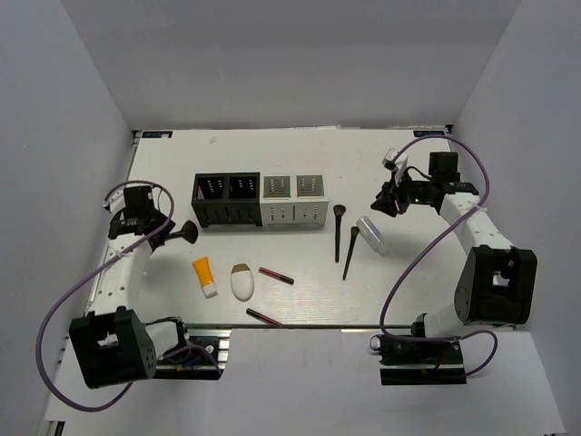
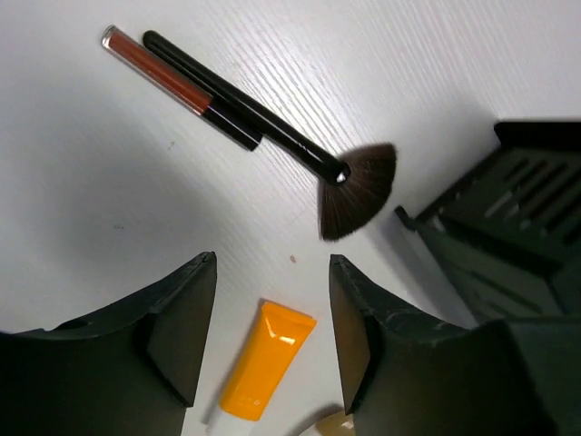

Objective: Organize the makeup

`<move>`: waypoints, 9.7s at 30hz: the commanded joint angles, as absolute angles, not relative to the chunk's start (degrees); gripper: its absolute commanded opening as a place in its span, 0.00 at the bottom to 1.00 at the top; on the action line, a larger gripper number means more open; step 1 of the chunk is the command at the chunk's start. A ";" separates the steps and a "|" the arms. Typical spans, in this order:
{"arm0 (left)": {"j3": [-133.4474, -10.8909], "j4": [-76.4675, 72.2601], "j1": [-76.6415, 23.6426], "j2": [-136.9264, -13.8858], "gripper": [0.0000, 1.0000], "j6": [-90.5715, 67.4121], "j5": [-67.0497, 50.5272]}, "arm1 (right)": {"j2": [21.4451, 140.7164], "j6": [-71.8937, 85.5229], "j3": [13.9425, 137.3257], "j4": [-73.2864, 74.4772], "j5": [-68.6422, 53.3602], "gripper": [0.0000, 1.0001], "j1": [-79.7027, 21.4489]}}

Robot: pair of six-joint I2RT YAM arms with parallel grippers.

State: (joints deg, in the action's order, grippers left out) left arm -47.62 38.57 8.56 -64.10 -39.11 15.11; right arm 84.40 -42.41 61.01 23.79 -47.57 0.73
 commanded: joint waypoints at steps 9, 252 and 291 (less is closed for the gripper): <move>-54.67 41.05 15.02 -71.19 0.51 -65.45 19.25 | 85.34 -42.28 60.74 21.19 -48.69 0.45 1.14; -39.20 53.79 -9.40 -19.95 0.59 -50.27 -3.17 | 132.08 2.19 120.14 -26.98 -30.59 0.00 -50.27; -39.64 52.12 -9.40 -25.75 0.57 -52.21 -8.79 | 124.58 -2.37 106.28 -34.19 -31.02 0.24 -46.15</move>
State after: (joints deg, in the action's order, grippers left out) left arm -39.09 52.66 -9.82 -25.96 -52.12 -8.21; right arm 135.37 0.12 108.66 -29.87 -29.06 -47.55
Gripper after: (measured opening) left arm 0.580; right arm 0.265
